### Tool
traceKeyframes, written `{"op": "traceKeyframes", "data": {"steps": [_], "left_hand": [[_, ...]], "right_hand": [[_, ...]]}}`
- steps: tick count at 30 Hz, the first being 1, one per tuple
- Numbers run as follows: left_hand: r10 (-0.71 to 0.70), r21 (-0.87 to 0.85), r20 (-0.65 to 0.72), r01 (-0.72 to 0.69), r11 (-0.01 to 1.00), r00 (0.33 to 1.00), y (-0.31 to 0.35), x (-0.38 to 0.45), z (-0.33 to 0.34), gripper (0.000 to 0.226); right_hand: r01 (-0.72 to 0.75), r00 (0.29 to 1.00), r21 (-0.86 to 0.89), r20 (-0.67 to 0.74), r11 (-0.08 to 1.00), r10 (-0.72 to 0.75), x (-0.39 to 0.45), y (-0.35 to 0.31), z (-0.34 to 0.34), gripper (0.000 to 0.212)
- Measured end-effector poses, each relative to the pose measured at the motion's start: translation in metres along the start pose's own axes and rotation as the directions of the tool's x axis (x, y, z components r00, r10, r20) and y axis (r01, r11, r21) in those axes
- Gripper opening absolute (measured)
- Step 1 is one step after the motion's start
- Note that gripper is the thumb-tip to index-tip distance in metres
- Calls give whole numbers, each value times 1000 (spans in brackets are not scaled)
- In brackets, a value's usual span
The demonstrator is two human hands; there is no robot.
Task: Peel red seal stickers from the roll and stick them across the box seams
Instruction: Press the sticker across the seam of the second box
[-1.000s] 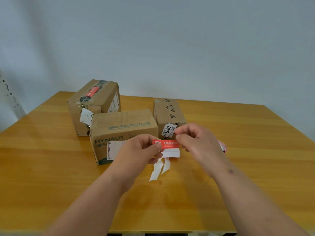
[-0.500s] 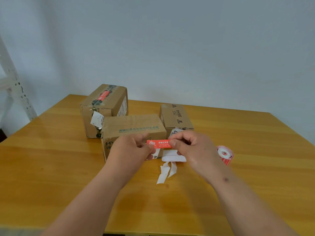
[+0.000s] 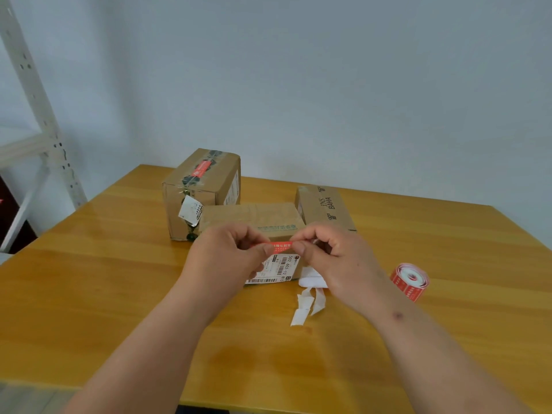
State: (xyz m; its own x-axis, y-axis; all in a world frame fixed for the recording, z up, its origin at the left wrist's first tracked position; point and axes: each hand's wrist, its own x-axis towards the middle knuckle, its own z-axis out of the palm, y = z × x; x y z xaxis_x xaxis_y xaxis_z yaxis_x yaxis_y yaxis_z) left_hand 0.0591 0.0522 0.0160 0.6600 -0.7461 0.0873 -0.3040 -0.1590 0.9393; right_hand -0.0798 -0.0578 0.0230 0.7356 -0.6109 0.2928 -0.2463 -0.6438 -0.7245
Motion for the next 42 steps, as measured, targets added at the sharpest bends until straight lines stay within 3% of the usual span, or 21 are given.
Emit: {"op": "traceKeyframes", "data": {"steps": [4, 12, 17, 22, 26, 29, 37, 39, 42], "left_hand": [[1, -44, -2, -1, 999, 1000, 2, 8, -8, 5], [32, -25, -11, -33, 999, 999, 5, 34, -33, 8], [-8, -26, 16, 8, 1000, 1000, 3, 56, -47, 16], [-61, 1, 25, 61, 998, 998, 0, 70, -49, 7], [-64, 99, 44, 60, 993, 997, -1, 80, -50, 6], [-67, 164, 59, 57, 985, 996, 1, 85, -53, 7], [-93, 95, 30, 90, 991, 995, 1, 97, -56, 8], [-96, 143, 44, 89, 986, 994, -2, 100, -54, 8], [-88, 271, 57, 70, 960, 995, -7, 105, -50, 15]], "right_hand": [[-18, 998, 52, -57, 998, 21, 12, -5, 5, 7], [-79, 996, 164, -33, 983, 86, 38, -16, 15, 11], [-150, 987, 179, -25, 972, 157, 60, -18, 15, 43], [-127, 991, 55, -21, 990, 128, 78, -13, 16, 6], [-132, 991, -42, 8, 990, 132, 90, -8, 25, 11], [-104, 993, -59, -68, 993, 100, 96, -4, 28, 11], [-120, 993, 8, -13, 993, 121, 104, -1, 28, 3], [-140, 990, -41, 27, 989, 141, 107, 1, 28, 8], [-135, 987, -110, 75, 985, 144, 109, 2, 31, 36]]}}
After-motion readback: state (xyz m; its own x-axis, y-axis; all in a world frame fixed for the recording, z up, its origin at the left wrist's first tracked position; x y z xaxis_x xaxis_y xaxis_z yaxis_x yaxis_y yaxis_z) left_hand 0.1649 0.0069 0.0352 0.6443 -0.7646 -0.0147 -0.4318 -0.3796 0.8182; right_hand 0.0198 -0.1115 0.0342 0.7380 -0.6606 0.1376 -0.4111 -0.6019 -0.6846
